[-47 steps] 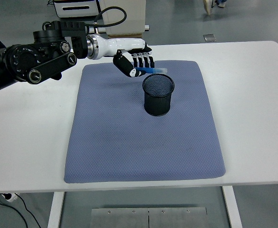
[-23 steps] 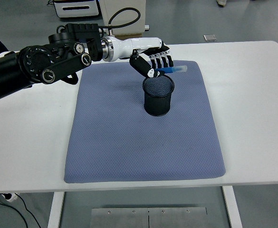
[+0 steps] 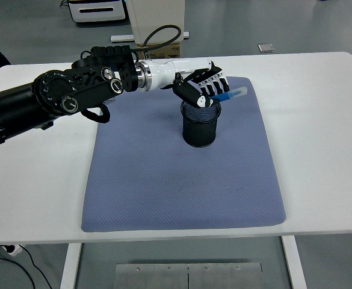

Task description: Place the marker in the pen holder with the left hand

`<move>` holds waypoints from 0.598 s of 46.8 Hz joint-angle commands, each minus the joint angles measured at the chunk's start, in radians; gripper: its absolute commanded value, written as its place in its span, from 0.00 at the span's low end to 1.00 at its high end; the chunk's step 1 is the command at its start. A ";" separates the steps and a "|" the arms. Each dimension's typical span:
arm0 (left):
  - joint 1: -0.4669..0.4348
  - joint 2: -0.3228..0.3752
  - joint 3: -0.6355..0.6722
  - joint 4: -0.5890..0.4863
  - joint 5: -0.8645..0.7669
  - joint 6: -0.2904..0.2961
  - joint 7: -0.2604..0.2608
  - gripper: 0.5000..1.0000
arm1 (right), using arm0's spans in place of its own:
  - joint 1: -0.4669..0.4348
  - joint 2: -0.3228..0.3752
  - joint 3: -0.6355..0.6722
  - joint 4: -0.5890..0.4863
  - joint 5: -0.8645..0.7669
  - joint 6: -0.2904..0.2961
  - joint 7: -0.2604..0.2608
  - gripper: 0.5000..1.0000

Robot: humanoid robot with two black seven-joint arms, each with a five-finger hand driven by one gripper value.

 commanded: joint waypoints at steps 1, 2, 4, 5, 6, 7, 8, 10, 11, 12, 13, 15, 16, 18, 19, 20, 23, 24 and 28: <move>0.011 -0.002 0.000 0.000 -0.027 0.001 -0.001 0.00 | 0.000 0.000 0.000 0.000 0.000 0.000 -0.001 1.00; 0.013 -0.002 0.000 0.000 -0.035 0.001 -0.001 0.00 | 0.000 0.000 0.000 0.000 0.000 0.000 -0.001 1.00; 0.019 -0.002 -0.001 0.002 -0.046 0.003 -0.001 0.00 | 0.000 0.000 0.000 0.000 0.000 0.000 -0.001 1.00; 0.021 -0.002 -0.001 0.002 -0.052 0.006 -0.001 0.00 | 0.000 0.000 0.000 0.000 0.000 0.000 0.001 1.00; 0.022 -0.002 -0.001 0.000 -0.056 0.009 -0.001 0.00 | 0.000 0.000 0.000 0.000 -0.002 0.000 -0.001 1.00; 0.022 -0.002 -0.001 0.002 -0.062 0.013 -0.002 0.00 | 0.000 0.000 0.000 0.000 0.000 0.000 -0.001 1.00; 0.025 -0.002 -0.001 0.000 -0.067 0.018 -0.002 0.00 | 0.000 0.000 0.000 0.000 0.000 0.000 -0.001 1.00; 0.033 -0.002 -0.001 0.002 -0.076 0.026 -0.002 0.00 | 0.000 0.000 0.000 0.000 0.000 0.000 -0.001 1.00; 0.036 -0.002 -0.001 0.000 -0.081 0.027 -0.004 0.00 | 0.000 0.000 0.000 0.000 0.000 0.000 -0.001 1.00; 0.038 -0.005 -0.001 0.002 -0.085 0.029 -0.004 0.00 | 0.000 0.000 0.000 0.000 0.000 0.000 0.001 1.00; 0.041 -0.006 -0.001 0.002 -0.090 0.029 -0.004 0.00 | 0.000 0.000 0.000 0.000 0.000 0.000 -0.001 1.00; 0.042 -0.008 -0.004 0.002 -0.101 0.030 -0.004 0.00 | 0.000 0.000 0.000 0.000 0.000 0.000 -0.001 1.00; 0.042 -0.009 -0.008 0.002 -0.108 0.030 -0.004 0.02 | 0.000 0.000 0.000 0.000 0.000 0.000 0.001 1.00; 0.042 -0.008 -0.012 0.002 -0.133 0.029 -0.004 0.27 | 0.000 0.000 0.000 0.000 0.000 0.000 0.001 1.00; 0.042 -0.008 -0.014 0.002 -0.141 0.029 -0.004 0.31 | 0.000 0.000 0.000 0.000 0.000 0.000 0.001 1.00; 0.042 -0.008 -0.014 0.002 -0.141 0.029 -0.004 0.31 | 0.000 0.000 0.000 0.000 0.000 0.000 0.001 1.00; 0.041 -0.005 -0.024 0.002 -0.161 0.029 -0.004 0.54 | 0.000 0.000 0.000 0.000 0.000 0.000 -0.001 1.00; 0.041 -0.003 -0.026 0.002 -0.161 0.029 -0.004 0.58 | 0.000 0.000 0.000 0.000 0.000 0.000 -0.001 1.00; 0.039 -0.003 -0.032 0.002 -0.162 0.029 -0.004 0.72 | 0.000 0.000 0.000 0.000 0.000 0.000 -0.001 1.00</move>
